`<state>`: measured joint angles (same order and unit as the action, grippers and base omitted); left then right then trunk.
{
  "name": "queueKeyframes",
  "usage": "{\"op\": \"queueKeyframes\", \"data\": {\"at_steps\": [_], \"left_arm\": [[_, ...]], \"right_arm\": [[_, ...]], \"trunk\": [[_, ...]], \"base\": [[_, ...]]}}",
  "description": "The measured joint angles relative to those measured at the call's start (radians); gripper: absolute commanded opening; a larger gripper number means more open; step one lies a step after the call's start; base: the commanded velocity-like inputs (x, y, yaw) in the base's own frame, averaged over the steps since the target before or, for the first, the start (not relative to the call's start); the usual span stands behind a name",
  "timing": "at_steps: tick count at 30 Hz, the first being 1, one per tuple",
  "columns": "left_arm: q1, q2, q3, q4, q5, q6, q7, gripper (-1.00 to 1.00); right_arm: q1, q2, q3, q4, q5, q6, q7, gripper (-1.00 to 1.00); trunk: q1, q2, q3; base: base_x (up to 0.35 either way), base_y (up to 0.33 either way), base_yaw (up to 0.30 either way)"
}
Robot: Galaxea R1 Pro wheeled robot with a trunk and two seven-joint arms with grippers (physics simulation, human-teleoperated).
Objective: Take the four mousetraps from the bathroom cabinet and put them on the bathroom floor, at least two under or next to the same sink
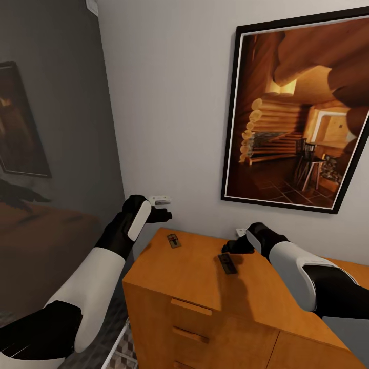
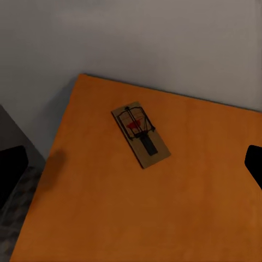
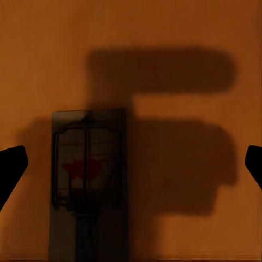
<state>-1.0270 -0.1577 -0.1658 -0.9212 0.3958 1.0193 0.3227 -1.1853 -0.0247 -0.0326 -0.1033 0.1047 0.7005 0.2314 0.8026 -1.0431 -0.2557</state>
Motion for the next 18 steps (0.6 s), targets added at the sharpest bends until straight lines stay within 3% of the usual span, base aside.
{"op": "queueKeyframes", "data": {"at_steps": [18], "left_arm": [[0.000,0.000,0.000,0.000,0.000,0.000,0.000,1.00]], "right_arm": [[0.000,0.004,-0.005,0.000,0.042,0.100,-0.007,1.00]], "trunk": [[0.000,0.000,0.000]], "base": [[0.000,0.000,0.000]]}}
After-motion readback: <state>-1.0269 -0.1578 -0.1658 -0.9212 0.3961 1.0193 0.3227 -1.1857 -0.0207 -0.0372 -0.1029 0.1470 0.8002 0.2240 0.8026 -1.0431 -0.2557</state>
